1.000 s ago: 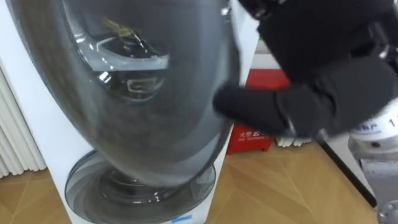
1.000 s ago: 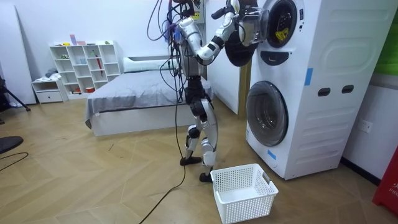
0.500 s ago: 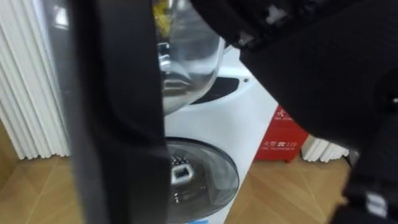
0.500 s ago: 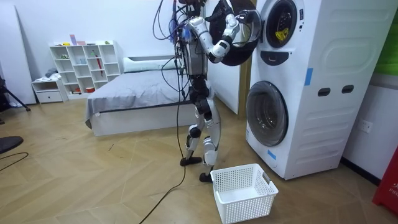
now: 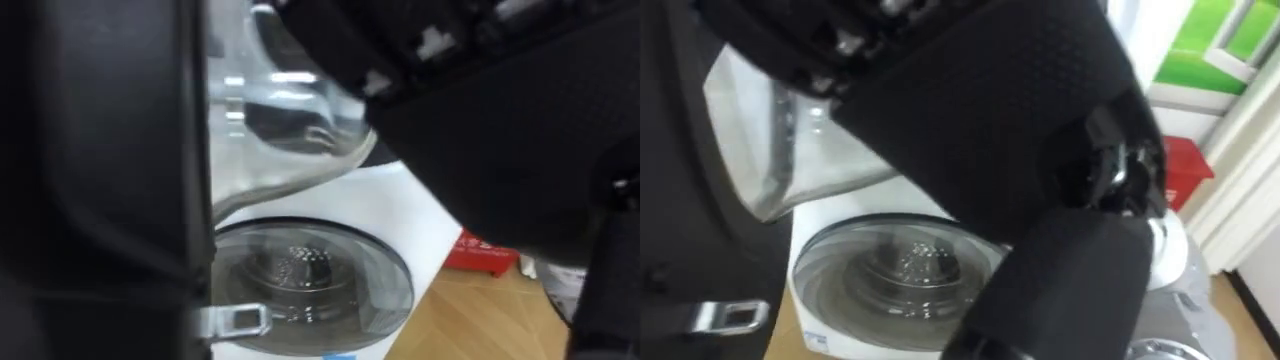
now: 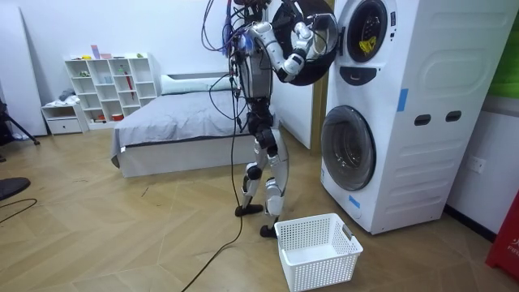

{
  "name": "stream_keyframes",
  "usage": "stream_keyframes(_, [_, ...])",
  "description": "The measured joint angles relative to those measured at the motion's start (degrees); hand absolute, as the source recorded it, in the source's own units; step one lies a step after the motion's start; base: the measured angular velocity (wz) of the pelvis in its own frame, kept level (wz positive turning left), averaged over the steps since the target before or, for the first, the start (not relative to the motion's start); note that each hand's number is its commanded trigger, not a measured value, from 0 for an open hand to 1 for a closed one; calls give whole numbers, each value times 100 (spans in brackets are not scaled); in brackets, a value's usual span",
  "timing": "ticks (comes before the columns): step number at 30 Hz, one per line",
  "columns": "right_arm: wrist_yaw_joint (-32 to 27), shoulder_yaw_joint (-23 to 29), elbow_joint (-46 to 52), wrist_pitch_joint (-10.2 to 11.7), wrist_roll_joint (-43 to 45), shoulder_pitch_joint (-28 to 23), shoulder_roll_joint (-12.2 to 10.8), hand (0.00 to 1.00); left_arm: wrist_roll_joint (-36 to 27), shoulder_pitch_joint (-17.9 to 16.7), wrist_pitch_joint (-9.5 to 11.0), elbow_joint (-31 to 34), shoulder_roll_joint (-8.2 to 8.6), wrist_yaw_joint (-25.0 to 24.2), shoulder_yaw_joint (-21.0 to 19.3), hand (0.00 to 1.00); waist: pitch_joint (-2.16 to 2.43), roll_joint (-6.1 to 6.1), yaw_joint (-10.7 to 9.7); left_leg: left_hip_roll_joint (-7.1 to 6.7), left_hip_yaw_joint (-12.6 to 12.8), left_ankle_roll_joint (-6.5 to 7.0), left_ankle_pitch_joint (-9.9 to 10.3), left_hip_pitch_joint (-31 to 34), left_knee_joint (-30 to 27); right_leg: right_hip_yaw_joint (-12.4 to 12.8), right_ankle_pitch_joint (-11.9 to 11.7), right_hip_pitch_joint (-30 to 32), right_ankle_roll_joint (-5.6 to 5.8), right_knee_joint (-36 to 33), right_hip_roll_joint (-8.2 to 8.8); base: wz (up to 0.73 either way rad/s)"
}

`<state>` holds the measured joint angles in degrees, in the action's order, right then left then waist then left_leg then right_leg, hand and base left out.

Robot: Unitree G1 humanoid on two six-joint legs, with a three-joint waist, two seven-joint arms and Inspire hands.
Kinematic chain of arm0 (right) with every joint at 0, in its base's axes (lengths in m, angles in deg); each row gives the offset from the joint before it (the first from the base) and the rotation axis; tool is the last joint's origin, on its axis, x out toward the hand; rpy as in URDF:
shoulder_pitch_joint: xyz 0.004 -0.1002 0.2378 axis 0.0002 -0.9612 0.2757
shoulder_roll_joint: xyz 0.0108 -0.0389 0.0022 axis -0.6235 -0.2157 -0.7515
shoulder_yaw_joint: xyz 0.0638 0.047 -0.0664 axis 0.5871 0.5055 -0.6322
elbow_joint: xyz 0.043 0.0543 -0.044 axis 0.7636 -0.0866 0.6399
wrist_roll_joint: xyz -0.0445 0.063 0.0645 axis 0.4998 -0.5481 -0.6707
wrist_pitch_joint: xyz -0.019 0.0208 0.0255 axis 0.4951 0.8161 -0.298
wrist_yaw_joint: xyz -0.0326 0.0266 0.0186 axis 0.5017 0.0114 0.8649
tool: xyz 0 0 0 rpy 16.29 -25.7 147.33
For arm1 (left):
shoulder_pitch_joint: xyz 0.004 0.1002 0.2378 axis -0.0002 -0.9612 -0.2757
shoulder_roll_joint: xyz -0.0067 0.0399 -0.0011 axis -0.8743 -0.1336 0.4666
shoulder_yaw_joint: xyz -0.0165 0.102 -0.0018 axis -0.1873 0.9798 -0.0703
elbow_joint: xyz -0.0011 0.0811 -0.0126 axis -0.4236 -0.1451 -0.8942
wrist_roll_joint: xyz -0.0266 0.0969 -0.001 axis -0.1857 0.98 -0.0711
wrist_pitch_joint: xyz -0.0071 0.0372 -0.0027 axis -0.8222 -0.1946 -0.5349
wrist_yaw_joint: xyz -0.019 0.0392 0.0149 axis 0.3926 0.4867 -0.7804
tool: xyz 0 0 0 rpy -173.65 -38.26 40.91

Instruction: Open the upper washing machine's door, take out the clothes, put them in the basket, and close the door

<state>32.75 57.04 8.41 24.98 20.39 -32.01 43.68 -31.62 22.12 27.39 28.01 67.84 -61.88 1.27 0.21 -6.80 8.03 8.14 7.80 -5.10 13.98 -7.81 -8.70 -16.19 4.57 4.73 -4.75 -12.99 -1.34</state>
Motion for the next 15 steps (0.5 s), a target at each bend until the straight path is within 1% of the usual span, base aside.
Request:
stream_keyframes(2, [2,-195,-28,-5,-33,0,-67,0,-4,-4,-1,-6,-2,0,1,0,-3,3,87,1,-91,4,-4,28,-4,-119,7,-37,7,30,29,25])
stream_keyframes(4, [24,-288,-82,-25,-36,0,-93,0,-7,-8,-4,-8,-2,0,0,0,-7,-3,183,-3,-156,7,-5,18,-8,-164,42,-85,30,32,43,22])
stream_keyframes(5, [54,-327,-120,-51,-41,1,-113,0,-8,7,-4,-8,-2,0,0,0,-18,-24,221,-5,-174,13,-10,17,-12,-200,53,-109,37,34,56,21])
stream_keyframes(6, [80,-426,-199,-52,-52,-1,-127,0,-9,6,-4,-11,-2,0,0,0,-39,-40,294,-8,-183,18,-13,17,-21,-261,67,-144,49,39,81,22])
stream_keyframes(7, [85,-462,-243,-62,-54,-8,-123,0,-9,7,-5,-13,-2,0,7,0,-48,-49,304,-10,-183,19,-14,20,-29,-286,74,-158,54,41,94,23])
stream_keyframes(9, [89,-706,-500,-173,54,-9,-127,0,-11,14,-7,-13,-3,0,94,0,-67,-66,367,-23,-186,20,-14,56,-45,-338,95,-172,85,44,119,18])
stream_keyframes(10, [90,-796,-571,-186,100,-9,-130,0,-10,16,-9,-13,-4,-1,120,0,-69,-67,384,-25,-186,21,-14,63,-41,-354,98,-171,90,44,119,12])
stream_keyframes(12, [149,-1131,-680,-375,372,-9,-119,0,-10,24,-15,-16,-6,-1,187,0,-76,-57,506,-36,-219,29,-18,65,-9,-387,105,-170,100,43,126,8])
stream_keyframes(13, [175,-1204,-716,-426,447,-9,-123,0,-10,30,-15,-23,-5,-1,195,0,-76,-57,523,-39,-232,31,-20,65,-1,-406,105,-171,99,42,130,10])
stream_keyframes(15, [193,-1384,-767,-549,585,-8,-133,0,-11,50,-15,-59,-1,-1,241,0,-76,-59,624,-47,-288,39,-25,87,1,-450,108,-171,103,42,144,12])
